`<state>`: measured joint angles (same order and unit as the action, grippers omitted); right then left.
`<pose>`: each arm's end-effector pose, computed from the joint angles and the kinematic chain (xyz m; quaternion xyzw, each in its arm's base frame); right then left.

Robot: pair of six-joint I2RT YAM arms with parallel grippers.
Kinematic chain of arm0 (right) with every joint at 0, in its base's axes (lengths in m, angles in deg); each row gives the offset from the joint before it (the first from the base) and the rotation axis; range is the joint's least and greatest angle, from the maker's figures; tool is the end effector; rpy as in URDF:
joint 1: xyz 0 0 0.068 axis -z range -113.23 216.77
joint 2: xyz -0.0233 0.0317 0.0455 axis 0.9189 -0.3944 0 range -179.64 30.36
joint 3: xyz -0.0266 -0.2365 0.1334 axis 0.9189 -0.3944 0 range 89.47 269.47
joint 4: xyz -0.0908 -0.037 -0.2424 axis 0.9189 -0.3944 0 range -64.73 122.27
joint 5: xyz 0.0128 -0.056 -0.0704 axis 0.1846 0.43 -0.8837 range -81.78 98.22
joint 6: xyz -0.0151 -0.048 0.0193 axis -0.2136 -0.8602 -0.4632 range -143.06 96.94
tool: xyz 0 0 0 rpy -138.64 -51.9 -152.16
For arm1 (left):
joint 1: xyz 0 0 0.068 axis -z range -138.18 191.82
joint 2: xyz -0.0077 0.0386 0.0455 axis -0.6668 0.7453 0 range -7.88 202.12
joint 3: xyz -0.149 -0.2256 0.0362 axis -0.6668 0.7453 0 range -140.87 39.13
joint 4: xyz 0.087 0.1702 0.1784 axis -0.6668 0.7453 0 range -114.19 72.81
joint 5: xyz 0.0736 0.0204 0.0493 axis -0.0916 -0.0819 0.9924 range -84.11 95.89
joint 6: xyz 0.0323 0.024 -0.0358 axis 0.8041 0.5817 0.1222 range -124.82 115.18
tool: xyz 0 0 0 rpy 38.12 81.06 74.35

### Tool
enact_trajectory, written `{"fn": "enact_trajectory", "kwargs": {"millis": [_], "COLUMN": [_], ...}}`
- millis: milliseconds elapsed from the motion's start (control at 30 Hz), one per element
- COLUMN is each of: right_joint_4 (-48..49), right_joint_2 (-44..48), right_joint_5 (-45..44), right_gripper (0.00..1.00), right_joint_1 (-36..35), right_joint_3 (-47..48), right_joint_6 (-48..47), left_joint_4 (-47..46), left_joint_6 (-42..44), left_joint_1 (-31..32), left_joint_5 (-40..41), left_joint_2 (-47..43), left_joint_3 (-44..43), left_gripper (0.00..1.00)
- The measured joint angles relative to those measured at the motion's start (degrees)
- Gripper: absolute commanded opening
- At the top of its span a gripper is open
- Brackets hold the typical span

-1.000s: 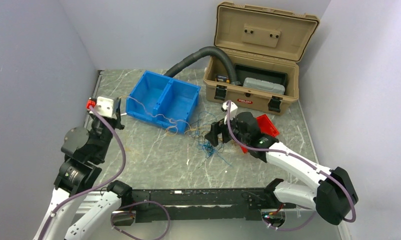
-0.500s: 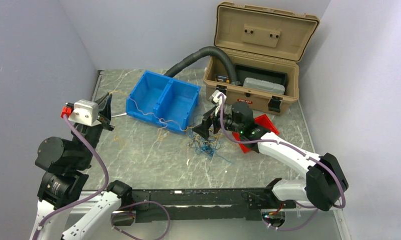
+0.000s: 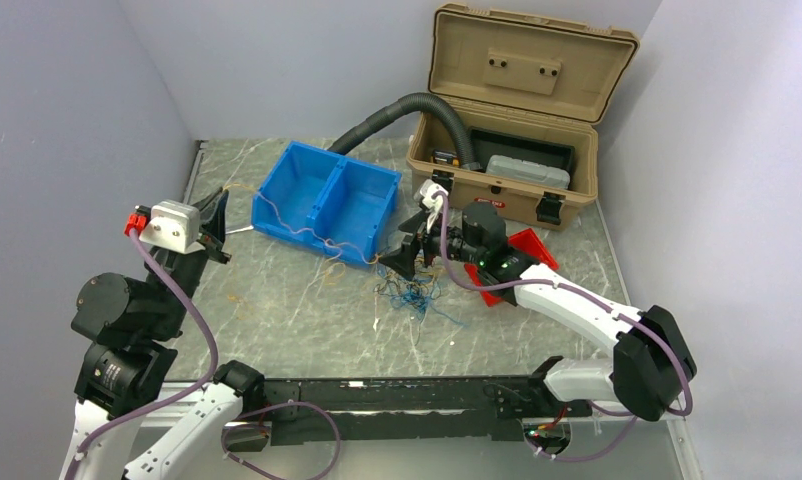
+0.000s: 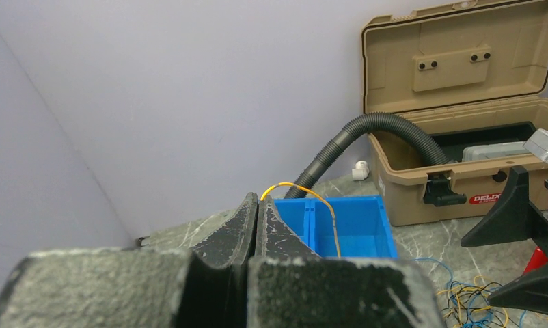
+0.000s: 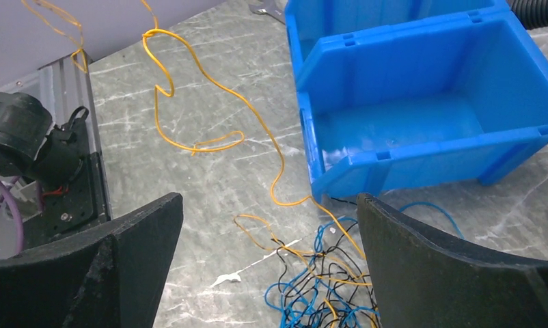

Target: Untangle the cables

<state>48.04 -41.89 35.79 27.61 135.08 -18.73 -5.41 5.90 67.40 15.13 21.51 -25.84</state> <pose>0.2136 0.1953 0.2888 -0.3689 0.6689 0.3998 0.5065 0.0555 -0.0202 0.4660 0.1236 0.5849 -0.0558 0.7997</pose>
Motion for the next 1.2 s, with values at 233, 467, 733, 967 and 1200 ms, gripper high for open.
{"fn": "enact_trajectory", "kwargs": {"millis": [233,467,733,967,1200], "right_joint_4": [0.3,0.6,2.3,2.8,7.7], "right_joint_2": [-1.9,-7.3,-17.1,-26.3,-26.2], "right_joint_5": [0.9,1.0,-1.3,-3.5,-4.1], "right_gripper": [1.0,0.99,0.86,0.25,0.0], "right_joint_1": [-2.8,-7.3,-8.0,-8.0,-7.8], "right_joint_3": [2.2,6.6,11.3,17.8,16.3], "right_joint_6": [-1.9,-5.6,-8.3,-10.1,-5.9], "left_joint_4": [0.6,0.8,1.2,1.7,1.7], "left_joint_6": [-0.1,-0.1,-0.1,-0.1,0.0], "left_joint_1": [0.0,0.0,0.0,0.0,0.0], "left_joint_5": [-0.3,-0.4,-0.3,-0.3,1.4], "left_joint_2": [0.0,0.0,-0.5,-0.8,-0.8], "left_joint_3": [-0.3,-0.4,-1.2,-2.0,-2.0], "left_gripper": [0.0,0.0,0.0,0.0,0.0]}}
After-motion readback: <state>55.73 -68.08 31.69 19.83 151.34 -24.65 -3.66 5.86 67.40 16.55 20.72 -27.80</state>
